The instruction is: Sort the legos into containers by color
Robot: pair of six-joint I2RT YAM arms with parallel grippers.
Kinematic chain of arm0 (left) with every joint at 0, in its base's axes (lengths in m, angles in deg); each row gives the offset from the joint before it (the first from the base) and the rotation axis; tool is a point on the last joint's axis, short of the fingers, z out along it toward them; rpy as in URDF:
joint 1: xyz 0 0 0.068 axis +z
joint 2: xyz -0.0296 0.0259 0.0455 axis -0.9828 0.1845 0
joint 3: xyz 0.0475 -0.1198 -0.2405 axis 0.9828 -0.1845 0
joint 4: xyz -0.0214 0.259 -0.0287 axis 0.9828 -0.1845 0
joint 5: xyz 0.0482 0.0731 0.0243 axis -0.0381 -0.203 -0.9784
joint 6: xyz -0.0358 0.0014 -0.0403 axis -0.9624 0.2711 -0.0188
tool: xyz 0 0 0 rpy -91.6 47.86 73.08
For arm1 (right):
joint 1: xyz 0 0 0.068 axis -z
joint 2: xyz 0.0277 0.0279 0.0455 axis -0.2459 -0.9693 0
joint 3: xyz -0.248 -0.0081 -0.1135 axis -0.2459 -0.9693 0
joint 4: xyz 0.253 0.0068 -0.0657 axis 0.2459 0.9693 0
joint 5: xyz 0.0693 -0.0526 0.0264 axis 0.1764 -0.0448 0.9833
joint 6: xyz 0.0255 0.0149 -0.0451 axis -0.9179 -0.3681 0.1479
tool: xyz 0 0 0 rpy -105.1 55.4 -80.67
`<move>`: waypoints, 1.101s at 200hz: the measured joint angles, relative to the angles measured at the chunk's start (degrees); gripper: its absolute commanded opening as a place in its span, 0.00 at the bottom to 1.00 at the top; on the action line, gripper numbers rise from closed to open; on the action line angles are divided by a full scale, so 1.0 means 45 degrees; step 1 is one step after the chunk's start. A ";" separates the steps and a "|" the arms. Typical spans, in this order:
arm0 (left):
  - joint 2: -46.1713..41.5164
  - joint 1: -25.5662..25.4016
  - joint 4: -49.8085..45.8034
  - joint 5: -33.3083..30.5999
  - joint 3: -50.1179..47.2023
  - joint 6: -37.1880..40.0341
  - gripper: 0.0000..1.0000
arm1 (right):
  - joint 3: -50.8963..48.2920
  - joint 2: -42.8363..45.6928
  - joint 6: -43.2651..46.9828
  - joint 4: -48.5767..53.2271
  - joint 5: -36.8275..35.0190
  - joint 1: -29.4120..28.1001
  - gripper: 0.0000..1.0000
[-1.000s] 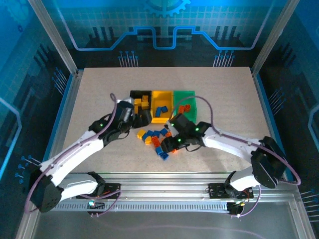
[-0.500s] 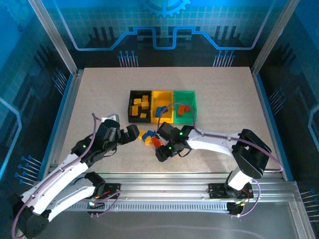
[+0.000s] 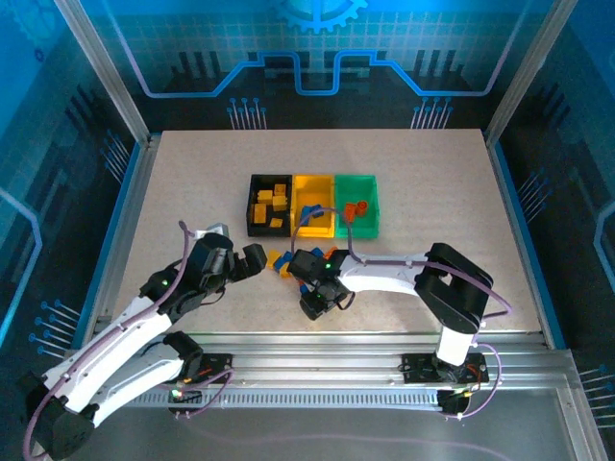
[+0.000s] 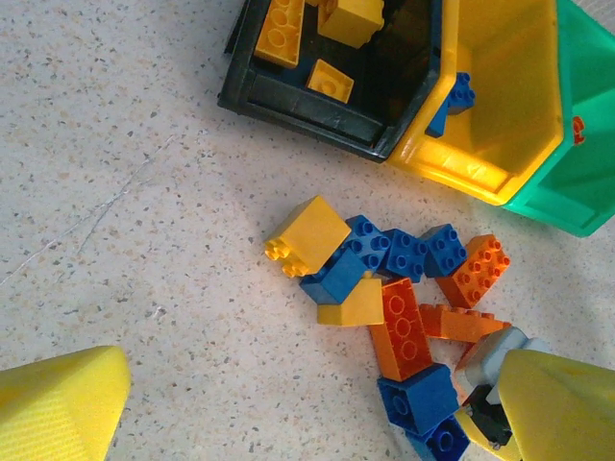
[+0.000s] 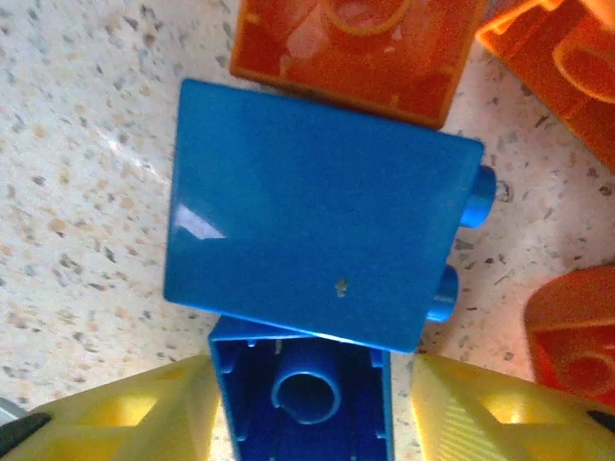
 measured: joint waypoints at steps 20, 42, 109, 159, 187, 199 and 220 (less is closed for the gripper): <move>0.0000 0.0000 -0.0005 -0.0024 -0.0063 0.0000 0.99 | 0.0000 -0.0005 0.0000 -0.0019 -0.0189 -0.0019 0.41; 0.0000 0.0000 0.0000 -0.0024 -0.0068 -0.0005 0.99 | -0.0102 0.0073 -0.0019 -0.0151 -0.0257 -0.0034 0.37; -0.0005 0.0000 0.0010 -0.0019 -0.0408 -0.0097 0.99 | -0.1098 0.3745 -0.0005 0.0325 -0.0505 0.0141 0.36; -0.0151 0.0000 -0.0019 -0.0005 -0.1331 -0.0539 0.99 | 0.0787 0.4527 0.0423 0.0763 -0.0073 0.2822 0.37; -0.0223 0.0000 -0.0024 0.0068 -0.1423 -0.0763 0.99 | 0.3978 0.2001 0.0554 0.0257 0.0131 0.4036 0.36; -0.0301 0.0000 -0.0005 0.0121 -0.1452 -0.0811 0.99 | 0.5333 0.0573 0.0544 0.0175 0.0223 0.4323 0.36; -0.0486 0.0000 0.0005 0.0185 -0.1627 -0.1015 0.99 | 0.7232 -0.1724 0.0486 0.0233 0.0243 0.4687 0.37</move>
